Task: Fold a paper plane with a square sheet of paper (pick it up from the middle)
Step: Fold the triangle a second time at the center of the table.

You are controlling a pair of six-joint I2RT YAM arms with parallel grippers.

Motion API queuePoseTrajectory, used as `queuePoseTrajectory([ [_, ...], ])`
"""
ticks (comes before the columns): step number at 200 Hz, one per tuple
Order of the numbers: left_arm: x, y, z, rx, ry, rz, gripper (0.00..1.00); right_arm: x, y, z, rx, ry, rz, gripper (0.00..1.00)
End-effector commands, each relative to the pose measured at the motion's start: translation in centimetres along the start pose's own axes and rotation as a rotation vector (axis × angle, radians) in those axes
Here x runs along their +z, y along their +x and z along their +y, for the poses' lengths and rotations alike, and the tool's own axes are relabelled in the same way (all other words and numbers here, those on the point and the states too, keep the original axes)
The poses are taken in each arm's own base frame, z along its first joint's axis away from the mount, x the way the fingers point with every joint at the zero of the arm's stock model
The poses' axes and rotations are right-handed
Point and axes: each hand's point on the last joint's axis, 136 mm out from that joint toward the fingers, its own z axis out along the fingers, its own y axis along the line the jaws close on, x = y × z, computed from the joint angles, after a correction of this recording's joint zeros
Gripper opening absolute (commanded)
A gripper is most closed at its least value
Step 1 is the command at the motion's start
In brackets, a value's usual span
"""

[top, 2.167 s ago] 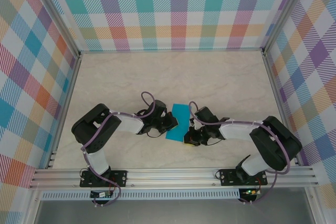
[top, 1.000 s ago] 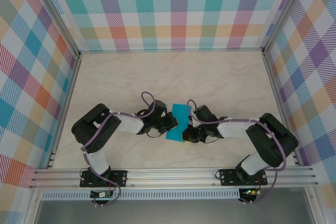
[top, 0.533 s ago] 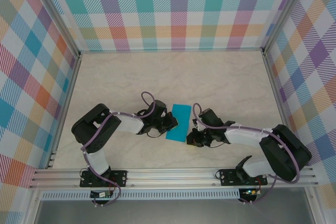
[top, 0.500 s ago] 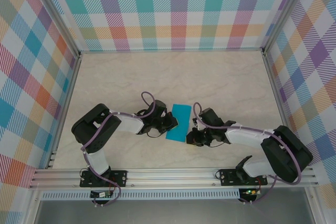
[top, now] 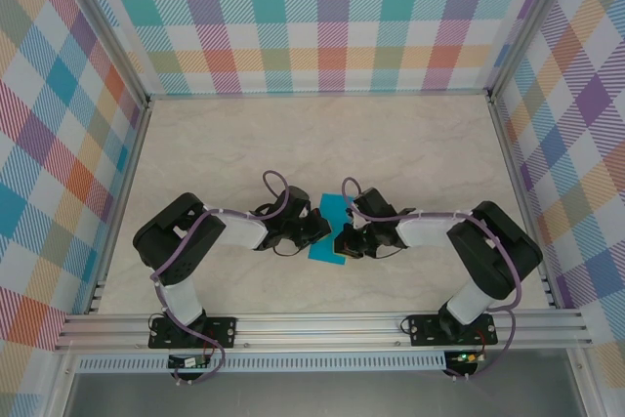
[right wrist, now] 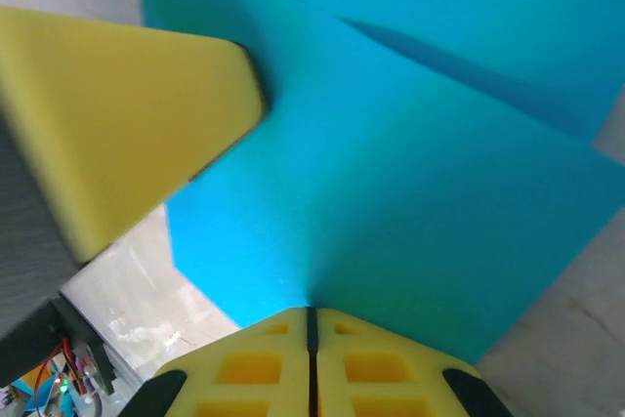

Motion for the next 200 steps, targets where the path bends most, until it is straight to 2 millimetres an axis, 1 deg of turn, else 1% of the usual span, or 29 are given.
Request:
queuePoseTrajectory([
  [1, 0.0, 1.5, 3.6, -0.017, -0.128, 0.046, 0.0, 0.9, 1.7, -3.2, 0.051, 0.074, 0.044, 0.07],
  [19, -0.1, 1.5, 2.7, 0.007, -0.115, 0.057, 0.0, 1.1, 2.4, -4.1, 0.064, 0.094, 0.053, 0.06],
  [53, -0.8, 1.2, 0.1, 0.056, -0.065, 0.067, 0.0, 0.9, 2.5, -4.4, 0.061, 0.108, 0.052, 0.05],
  [69, -1.3, 1.1, -0.4, 0.08, -0.061, 0.059, 0.0, 0.8, 2.4, -4.3, 0.056, 0.113, 0.054, 0.05],
  [78, -1.3, 1.0, -0.1, 0.09, -0.079, 0.058, 0.0, 0.8, 2.4, -4.2, 0.053, 0.115, 0.056, 0.05],
  [94, -0.9, 0.8, 1.6, 0.082, -0.143, 0.051, 0.0, 0.7, 2.4, -4.3, 0.052, 0.118, 0.053, 0.05],
  [101, -0.7, 0.6, 2.2, 0.064, -0.148, 0.046, 0.0, 0.7, 2.4, -4.3, 0.052, 0.122, 0.055, 0.05],
  [116, -0.4, 0.2, 2.8, 0.033, -0.133, 0.032, 0.0, 0.7, 2.7, -4.6, 0.053, 0.131, 0.067, 0.04],
  [143, -0.5, -0.4, 2.3, 0.036, -0.132, 0.015, 0.0, 0.6, 3.0, -4.9, 0.051, 0.143, 0.077, 0.04],
  [159, -0.6, -1.0, 2.2, 0.039, -0.15, -0.003, 0.0, 0.7, 3.2, -5.1, 0.046, 0.147, 0.085, 0.04],
  [200, -0.7, -2.5, 1.8, 0.023, -0.132, -0.024, 0.0, 0.7, 3.7, -5.8, 0.04, 0.167, 0.105, 0.02],
])
